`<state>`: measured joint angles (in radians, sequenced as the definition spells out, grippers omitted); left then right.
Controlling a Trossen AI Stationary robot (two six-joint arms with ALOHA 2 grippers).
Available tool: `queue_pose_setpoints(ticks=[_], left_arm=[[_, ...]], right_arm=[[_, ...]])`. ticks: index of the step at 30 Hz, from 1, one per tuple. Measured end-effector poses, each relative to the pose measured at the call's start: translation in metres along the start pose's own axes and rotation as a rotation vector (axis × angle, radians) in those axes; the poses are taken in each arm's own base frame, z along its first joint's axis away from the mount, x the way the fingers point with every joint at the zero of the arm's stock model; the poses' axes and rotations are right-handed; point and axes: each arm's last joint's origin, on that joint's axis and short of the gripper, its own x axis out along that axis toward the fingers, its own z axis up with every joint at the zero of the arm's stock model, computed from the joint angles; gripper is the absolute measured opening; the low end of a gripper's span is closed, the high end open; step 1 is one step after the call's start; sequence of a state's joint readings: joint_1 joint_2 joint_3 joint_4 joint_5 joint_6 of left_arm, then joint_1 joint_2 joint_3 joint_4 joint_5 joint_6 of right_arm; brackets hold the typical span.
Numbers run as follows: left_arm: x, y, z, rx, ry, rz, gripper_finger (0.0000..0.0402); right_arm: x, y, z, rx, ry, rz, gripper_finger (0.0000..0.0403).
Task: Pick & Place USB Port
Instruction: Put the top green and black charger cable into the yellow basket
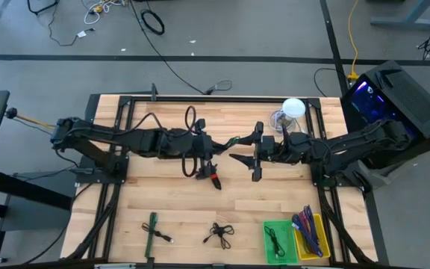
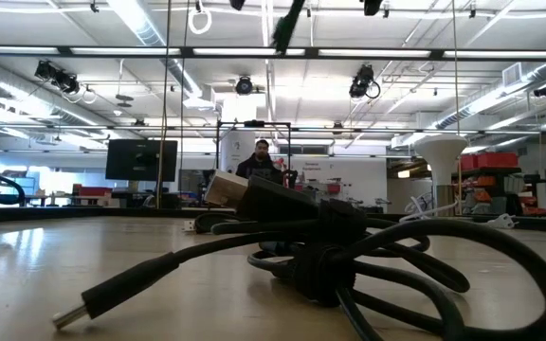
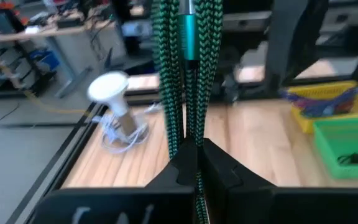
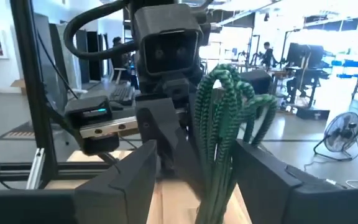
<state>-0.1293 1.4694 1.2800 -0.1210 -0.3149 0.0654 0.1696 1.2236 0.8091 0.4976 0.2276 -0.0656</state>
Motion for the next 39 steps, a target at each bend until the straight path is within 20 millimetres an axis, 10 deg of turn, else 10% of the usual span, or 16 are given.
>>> queue_pose_setpoints(ticks=[6,12,27,39], left_arm=[[0.008,0.0,-0.001,0.0,-0.018,-0.019,0.0005],[0.008,0.0,-0.001,0.001,-0.021,-0.007,0.002],[-0.037,0.019,0.0,0.124,0.136,0.162,0.0054],[-0.056,0.031,-0.006,0.078,0.233,0.222,0.0048]], right_arm=[[0.004,-0.002,-0.004,-0.014,0.01,-0.051,0.0183],[0.006,-0.003,-0.008,-0.065,0.035,-0.088,0.0024],[-0.026,0.007,0.005,0.098,0.143,-0.091,0.0007],[-0.093,0.079,0.036,0.333,0.36,-0.044,0.0007]])
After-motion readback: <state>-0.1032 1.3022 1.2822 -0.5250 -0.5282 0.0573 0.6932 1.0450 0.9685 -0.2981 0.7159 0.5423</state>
